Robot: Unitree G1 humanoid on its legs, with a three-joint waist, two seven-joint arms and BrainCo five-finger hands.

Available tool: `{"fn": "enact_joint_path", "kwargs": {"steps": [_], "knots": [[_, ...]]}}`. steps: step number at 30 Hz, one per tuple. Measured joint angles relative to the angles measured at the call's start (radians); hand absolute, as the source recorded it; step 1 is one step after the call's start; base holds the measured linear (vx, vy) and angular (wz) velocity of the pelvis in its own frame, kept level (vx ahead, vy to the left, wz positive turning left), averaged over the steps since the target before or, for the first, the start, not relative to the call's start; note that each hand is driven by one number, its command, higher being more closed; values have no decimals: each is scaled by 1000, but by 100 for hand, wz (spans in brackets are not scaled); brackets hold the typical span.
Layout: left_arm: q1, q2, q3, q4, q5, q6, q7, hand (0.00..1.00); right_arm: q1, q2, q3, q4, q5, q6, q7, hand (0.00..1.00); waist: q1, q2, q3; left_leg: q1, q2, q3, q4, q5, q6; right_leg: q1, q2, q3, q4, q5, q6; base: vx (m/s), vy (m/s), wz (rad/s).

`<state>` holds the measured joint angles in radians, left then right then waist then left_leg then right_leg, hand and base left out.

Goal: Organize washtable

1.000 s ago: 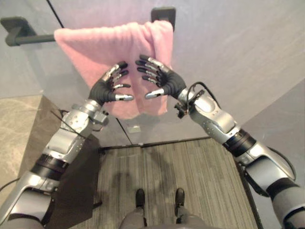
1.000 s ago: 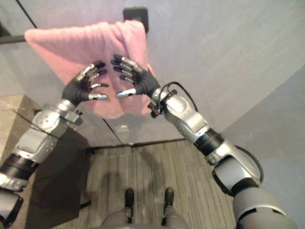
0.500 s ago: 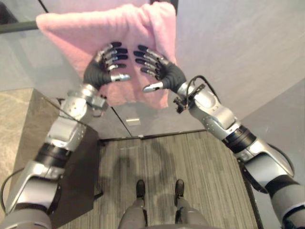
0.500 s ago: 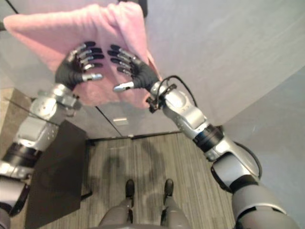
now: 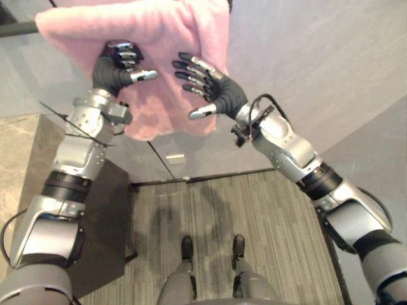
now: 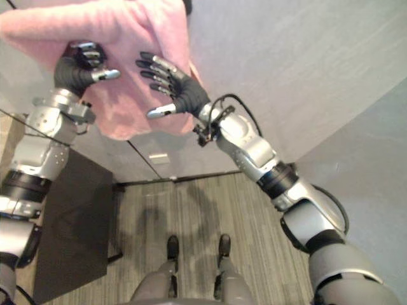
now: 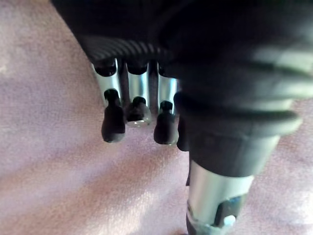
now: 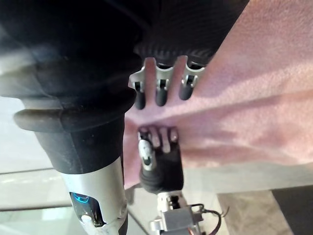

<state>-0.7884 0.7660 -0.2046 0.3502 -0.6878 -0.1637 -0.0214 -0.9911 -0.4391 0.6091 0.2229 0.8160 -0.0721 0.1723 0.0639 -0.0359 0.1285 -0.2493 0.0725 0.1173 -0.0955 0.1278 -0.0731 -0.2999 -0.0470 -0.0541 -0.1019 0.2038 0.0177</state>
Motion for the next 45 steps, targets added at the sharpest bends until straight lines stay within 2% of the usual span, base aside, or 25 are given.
{"fn": "enact_joint_path", "kwargs": {"steps": [12,15,19,27,32,36,41,45], "knots": [[-11,1,135,53,26,-3,4,0,46,1,-17,-73,-1,-2,30,0,-7,-20,11,1,13,4,0,11,-12,-3,12,1,-2,4,-6,0,0,0],[-10,1,146,64,32,-20,7,0,50,3,-34,-73,-1,-2,30,0,-12,-24,14,1,15,4,0,11,-14,-3,15,0,-2,4,-7,0,0,0],[-10,0,160,73,33,-21,7,0,50,28,-76,-71,-1,-5,28,0,-18,-24,14,1,15,4,0,12,-14,-4,14,-1,-2,5,-8,0,0,0],[-10,0,170,83,32,-34,7,0,41,82,-99,24,0,-19,3,0,-20,-24,14,-3,17,-9,-1,14,-18,-4,18,-11,-2,7,-10,0,0,2],[-11,0,171,86,30,-41,5,0,-52,120,-101,124,2,-22,-23,0,-19,-22,15,-11,20,-32,0,18,-19,-3,21,-27,-1,8,-12,-14,10,10],[-12,0,171,95,6,-40,0,0,-118,162,-102,209,10,-31,-41,0,6,-14,20,-13,20,-39,0,22,-18,-1,22,-30,-1,9,-13,-20,19,5],[-16,5,175,124,-19,-38,-2,0,-159,186,-109,284,11,-31,-64,0,11,2,30,-17,19,-62,0,26,-20,8,19,-51,-1,9,-13,-30,27,14],[-14,9,176,125,-33,-34,-23,0,-175,196,-175,338,10,-31,-86,0,34,7,33,-16,19,-64,0,27,-20,10,19,-54,-2,8,-14,-23,12,2]]}}
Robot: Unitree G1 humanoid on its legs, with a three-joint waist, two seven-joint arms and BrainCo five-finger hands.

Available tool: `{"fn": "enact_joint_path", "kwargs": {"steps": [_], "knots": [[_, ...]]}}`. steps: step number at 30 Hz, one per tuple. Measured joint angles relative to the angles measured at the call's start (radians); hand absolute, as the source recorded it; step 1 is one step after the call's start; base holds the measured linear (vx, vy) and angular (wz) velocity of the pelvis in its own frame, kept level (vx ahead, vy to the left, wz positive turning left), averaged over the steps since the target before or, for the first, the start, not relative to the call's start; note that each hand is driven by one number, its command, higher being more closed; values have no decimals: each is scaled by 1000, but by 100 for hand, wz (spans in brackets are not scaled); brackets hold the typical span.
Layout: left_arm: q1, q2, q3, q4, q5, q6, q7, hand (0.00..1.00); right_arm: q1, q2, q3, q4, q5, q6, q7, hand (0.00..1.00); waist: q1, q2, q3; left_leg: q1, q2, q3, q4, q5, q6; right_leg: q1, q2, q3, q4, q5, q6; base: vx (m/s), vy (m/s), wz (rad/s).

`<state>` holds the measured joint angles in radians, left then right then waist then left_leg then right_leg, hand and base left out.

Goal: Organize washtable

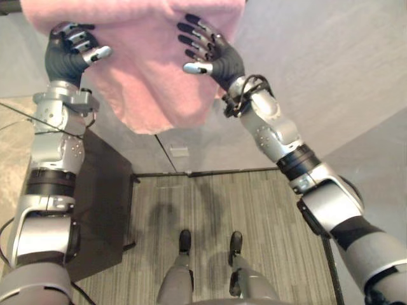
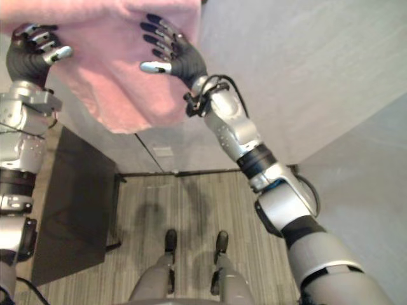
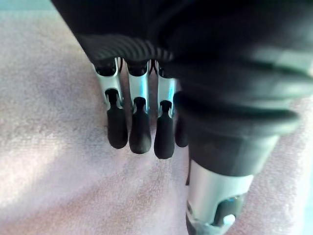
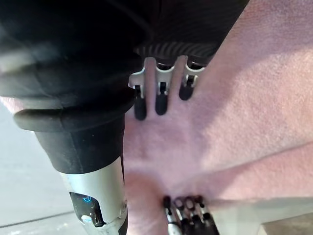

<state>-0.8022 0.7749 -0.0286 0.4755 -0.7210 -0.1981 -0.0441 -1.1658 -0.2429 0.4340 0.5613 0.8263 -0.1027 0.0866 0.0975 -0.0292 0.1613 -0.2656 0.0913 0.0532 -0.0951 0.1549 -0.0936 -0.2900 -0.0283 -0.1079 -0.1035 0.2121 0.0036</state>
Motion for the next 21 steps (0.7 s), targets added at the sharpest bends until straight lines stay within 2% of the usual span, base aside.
{"fn": "enact_joint_path", "kwargs": {"steps": [2,5,10,13,16,21], "knots": [[79,75,41,-78,-28,3,-6,0,-27,-7,-42,56,9,2,-6,0,1,8,5,1,0,-3,0,0,0,3,0,-2,0,-2,0,-31,16,4],[119,87,93,-81,-51,-4,-17,0,-27,-36,-63,56,10,4,-3,0,15,12,7,2,1,-6,0,0,0,4,1,-3,0,-2,0,-5,4,1],[204,86,116,-74,-52,-1,-18,0,-26,-44,-77,55,10,24,0,0,21,11,7,10,0,1,0,1,0,9,0,2,0,-2,0,-10,7,-2],[272,79,160,-75,-52,1,-17,0,4,-87,-80,16,10,36,6,0,20,11,7,20,0,7,0,0,0,16,0,8,0,-2,0,-25,16,-6],[358,60,242,-73,-51,6,-17,0,123,-175,-160,-90,23,35,22,0,23,10,6,32,0,19,0,-4,-4,22,0,22,0,-3,2,-21,14,-10],[419,49,278,-73,-49,17,-18,0,296,-232,-234,-163,49,35,25,0,16,6,4,47,2,36,0,-4,-4,28,2,34,0,-4,2,-29,9,-11]]}}
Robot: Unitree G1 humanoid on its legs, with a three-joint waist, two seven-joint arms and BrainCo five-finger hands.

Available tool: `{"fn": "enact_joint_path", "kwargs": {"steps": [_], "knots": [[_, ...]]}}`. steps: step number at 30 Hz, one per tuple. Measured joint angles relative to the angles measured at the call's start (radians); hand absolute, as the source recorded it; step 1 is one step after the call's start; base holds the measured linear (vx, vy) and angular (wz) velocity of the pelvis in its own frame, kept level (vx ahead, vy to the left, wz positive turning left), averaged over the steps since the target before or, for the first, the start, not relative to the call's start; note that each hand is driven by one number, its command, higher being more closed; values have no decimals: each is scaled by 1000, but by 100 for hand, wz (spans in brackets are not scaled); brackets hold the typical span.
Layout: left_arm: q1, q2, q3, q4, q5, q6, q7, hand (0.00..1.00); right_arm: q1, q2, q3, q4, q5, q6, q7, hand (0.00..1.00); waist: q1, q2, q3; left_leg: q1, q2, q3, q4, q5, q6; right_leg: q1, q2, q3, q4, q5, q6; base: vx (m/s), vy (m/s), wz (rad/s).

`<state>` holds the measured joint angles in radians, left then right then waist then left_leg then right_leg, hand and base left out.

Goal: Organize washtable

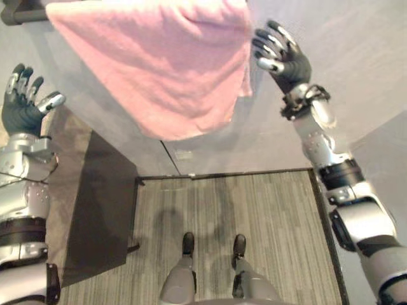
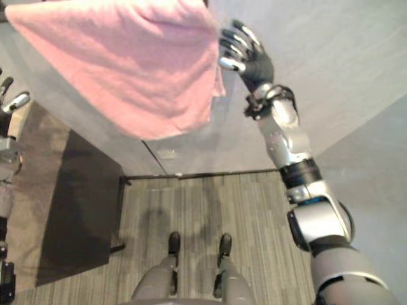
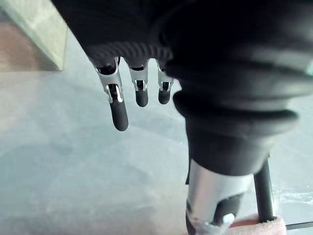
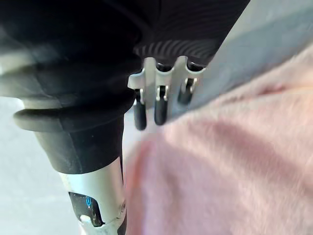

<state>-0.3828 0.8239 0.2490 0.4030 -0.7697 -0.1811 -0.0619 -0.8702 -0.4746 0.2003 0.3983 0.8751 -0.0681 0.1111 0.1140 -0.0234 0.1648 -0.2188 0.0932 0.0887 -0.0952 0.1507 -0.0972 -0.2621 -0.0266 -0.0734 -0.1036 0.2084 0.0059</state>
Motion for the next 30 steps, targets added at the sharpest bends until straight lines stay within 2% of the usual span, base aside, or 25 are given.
{"fn": "enact_joint_path", "kwargs": {"steps": [3,7,12,14,17,18,23,24,27,30], "knots": [[36,-9,13,-1,18,3,-1,0,109,-1,-1,-62,0,5,6,0,-19,-4,-3,19,4,7,0,-1,0,15,4,7,0,-5,6,-29,3,-11],[67,-39,72,-1,36,4,0,0,229,1,-2,-133,0,10,44,0,-23,-28,-26,29,13,26,0,-3,-3,15,14,24,0,-6,6,-45,-7,-13],[126,-69,118,-1,44,4,2,0,310,26,-8,-151,0,31,71,0,-28,-35,-69,53,12,32,0,-11,-6,35,13,29,-1,-8,6,-35,25,-2],[139,-75,149,-2,52,4,4,0,355,36,-58,-163,6,34,71,0,-26,-40,-90,60,12,32,0,-15,-5,43,12,28,-1,-10,4,-31,28,1],[175,-75,208,-26,75,4,21,0,411,35,-202,-193,32,33,67,0,-35,-40,-94,77,11,29,-1,-19,-3,62,8,25,-1,-18,3,-41,25,6],[209,-76,243,-52,89,4,26,0,436,33,-279,-194,44,28,60,0,-43,-40,-111,78,11,23,-1,-20,-2,66,6,21,-1,-22,5,-21,15,8],[328,-77,374,-163,204,3,78,0,585,-21,-537,-243,79,-37,11,0,-47,-25,-178,121,9,24,-2,-36,-3,110,4,18,-1,-37,4,-2,3,1],[332,-81,381,-172,213,3,82,0,595,-22,-552,-250,79,-38,8,0,-47,-23,-181,124,6,24,-2,-37,-2,114,5,17,-1,-38,5,0,0,0],[401,-163,462,-298,288,0,110,0,683,-20,-691,-298,78,-73,-30,0,-50,0,-212,148,5,24,-7,-45,3,139,4,15,-1,-49,9,0,0,0],[463,-268,504,-399,349,-1,132,0,759,27,-814,-309,78,-108,-64,0,-60,23,-244,153,5,23,-7,-46,4,145,3,8,-1,-52,10,0,4,3]]}}
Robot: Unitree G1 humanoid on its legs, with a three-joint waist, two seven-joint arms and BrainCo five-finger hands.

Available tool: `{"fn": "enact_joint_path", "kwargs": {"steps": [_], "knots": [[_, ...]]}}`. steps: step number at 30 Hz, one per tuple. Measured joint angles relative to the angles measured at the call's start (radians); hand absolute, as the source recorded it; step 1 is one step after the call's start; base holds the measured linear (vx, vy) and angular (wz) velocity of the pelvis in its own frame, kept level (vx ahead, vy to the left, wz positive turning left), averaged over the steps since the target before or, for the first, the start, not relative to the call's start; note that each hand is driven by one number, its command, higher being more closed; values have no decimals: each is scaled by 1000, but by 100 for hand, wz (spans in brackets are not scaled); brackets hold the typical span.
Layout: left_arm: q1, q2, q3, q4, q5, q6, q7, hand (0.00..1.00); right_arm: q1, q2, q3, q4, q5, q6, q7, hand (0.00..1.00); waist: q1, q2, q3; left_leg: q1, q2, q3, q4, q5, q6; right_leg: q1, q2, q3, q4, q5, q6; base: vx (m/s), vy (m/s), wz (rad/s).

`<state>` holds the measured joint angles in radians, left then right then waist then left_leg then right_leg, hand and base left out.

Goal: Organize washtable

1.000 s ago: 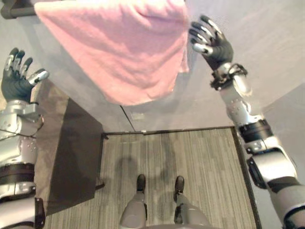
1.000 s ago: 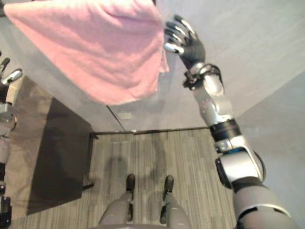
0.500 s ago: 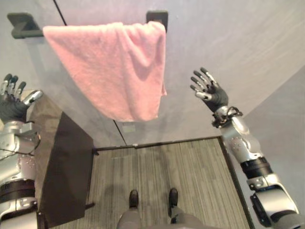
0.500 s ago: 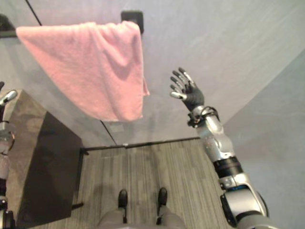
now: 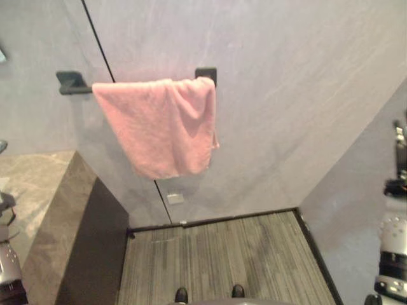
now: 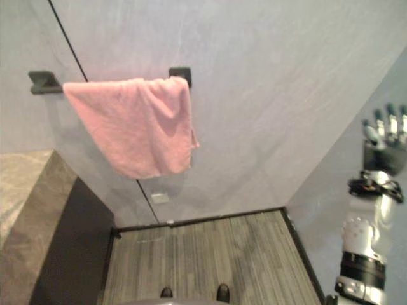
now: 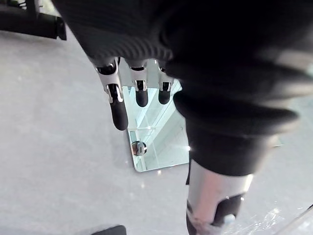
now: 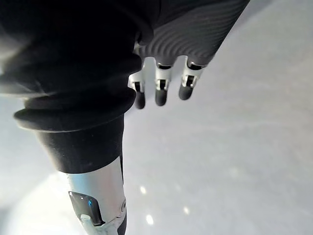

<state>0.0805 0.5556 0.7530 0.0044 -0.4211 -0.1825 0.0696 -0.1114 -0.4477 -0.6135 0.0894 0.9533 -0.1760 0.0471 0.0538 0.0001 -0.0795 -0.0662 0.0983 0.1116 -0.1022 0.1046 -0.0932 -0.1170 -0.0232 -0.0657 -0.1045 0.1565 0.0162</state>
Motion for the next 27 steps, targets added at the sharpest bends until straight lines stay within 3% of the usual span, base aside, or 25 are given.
{"fn": "enact_joint_path", "kwargs": {"steps": [3,5,6,7,9,10,11,12,13,19,22,27], "knots": [[70,-114,-8,-118,39,0,-1,0,72,119,-87,0,-8,-14,-51,0,-20,12,-11,7,4,-1,0,0,0,9,2,-10,0,-8,3,-9,6,7],[103,-173,-39,-166,49,0,-3,0,111,184,-121,-1,-21,-14,-76,0,-25,28,-12,2,14,-3,0,-1,1,10,10,-11,-1,-44,45,-45,-33,-2],[128,-216,-80,-182,64,0,-6,0,127,220,-131,3,-47,-14,-106,0,-24,71,-12,-20,45,-15,0,-2,4,-3,38,-12,46,-51,40,-49,-48,22],[154,-250,-137,-208,75,4,-15,0,152,255,-133,7,-69,-13,-125,0,-44,50,-15,-5,28,-29,0,-2,1,-2,18,-4,111,-98,3,-18,-44,25],[203,-334,-219,-241,79,4,-38,0,169,293,-141,26,-126,-12,-164,0,-38,49,-16,1,23,-29,7,-2,-3,13,22,-4,59,-100,4,12,11,-10],[231,-371,-270,-248,79,4,-50,0,182,327,-141,28,-154,-11,-183,0,-37,62,-17,-4,30,-29,1,-4,-1,38,33,-5,-2,-102,10,-51,-36,-34],[255,-405,-331,-244,78,4,-57,0,192,363,-133,38,-186,-11,-199,0,-33,103,-22,-31,71,-26,1,-4,0,20,60,-5,66,-105,8,-55,-57,-8],[269,-411,-365,-242,78,6,-64,0,205,384,-117,55,-198,-10,-207,0,-43,89,-15,-28,66,-28,2,-9,-3,9,51,2,135,-114,-7,-10,-42,12],[280,-435,-434,-225,79,7,-80,0,237,417,-116,93,-221,-5,-221,0,-42,54,-7,-14,47,-23,8,1,-10,21,35,-3,124,-150,-6,47,-9,9],[330,-569,-527,25,77,37,-89,0,277,510,-32,204,-292,29,-251,0,-35,68,-7,12,67,30,8,1,-11,74,42,-18,45,-141,-1,50,-11,-14],[327,-584,-526,150,78,48,-78,0,279,518,0,310,-296,31,-262,0,-33,63,-4,30,66,40,7,-1,-8,86,32,-27,55,-126,7,84,-4,-3],[231,-595,-470,524,80,60,-18,0,277,521,60,555,-299,55,-260,0,-12,58,-2,51,55,42,1,-21,-9,100,22,-44,68,-150,15,73,9,5]]}}
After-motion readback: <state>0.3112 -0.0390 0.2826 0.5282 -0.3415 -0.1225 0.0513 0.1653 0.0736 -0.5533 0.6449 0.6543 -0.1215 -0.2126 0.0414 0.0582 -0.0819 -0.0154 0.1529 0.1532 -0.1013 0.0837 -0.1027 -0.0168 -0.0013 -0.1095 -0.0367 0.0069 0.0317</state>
